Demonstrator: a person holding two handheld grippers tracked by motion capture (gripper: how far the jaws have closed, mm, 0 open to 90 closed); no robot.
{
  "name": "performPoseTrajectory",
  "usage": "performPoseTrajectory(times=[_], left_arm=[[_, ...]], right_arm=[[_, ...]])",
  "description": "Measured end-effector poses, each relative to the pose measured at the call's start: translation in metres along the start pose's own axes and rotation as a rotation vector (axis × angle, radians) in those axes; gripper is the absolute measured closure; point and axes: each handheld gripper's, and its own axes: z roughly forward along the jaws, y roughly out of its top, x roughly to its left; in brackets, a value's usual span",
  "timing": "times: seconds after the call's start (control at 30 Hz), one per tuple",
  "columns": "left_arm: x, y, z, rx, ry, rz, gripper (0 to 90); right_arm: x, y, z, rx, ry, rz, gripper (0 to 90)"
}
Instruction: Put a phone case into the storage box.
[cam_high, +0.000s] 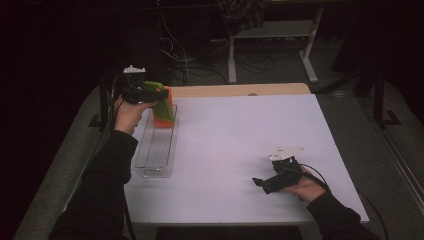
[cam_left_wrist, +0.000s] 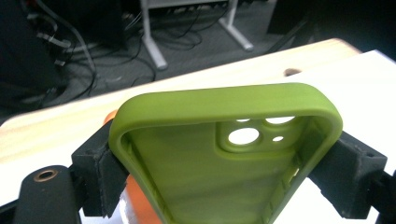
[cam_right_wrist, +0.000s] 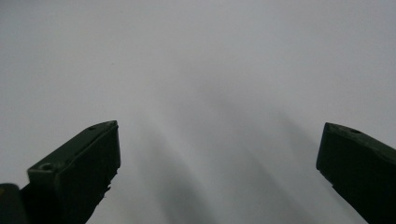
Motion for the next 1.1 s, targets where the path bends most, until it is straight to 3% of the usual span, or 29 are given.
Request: performPoseTrajectory(times=[0.3, 0.63, 0.73, 0.8, 1.1], left_arm=[[0.008, -0.018, 0.022, 0.083, 0.041, -0.017, 14.5], [0.003, -0.024, 0.037, 0.108, 0.078, 0.025, 13.8], [0.002, -0.025, 0.042, 0.119, 0.107, 0.024, 13.4], [0.003, -0.026, 0.043, 0.126, 0.102, 0.027, 13.3], [0.004, -0.023, 0.033, 0.05, 0.071, -0.003, 2.5]], right_arm=[[-0.001, 0.0, -0.001, -0.006, -0.005, -0.004, 0.0], [-0.002, 0.0, -0.002, -0.014, -0.008, -0.001, 0.0], [-0.002, 0.0, -0.002, -0.017, -0.007, 0.002, 0.0], [-0.002, 0.0, -0.003, -0.017, -0.005, 0.0, 0.0], [-0.003, 0.0, -0.004, -0.019, -0.003, 0.0, 0.0]])
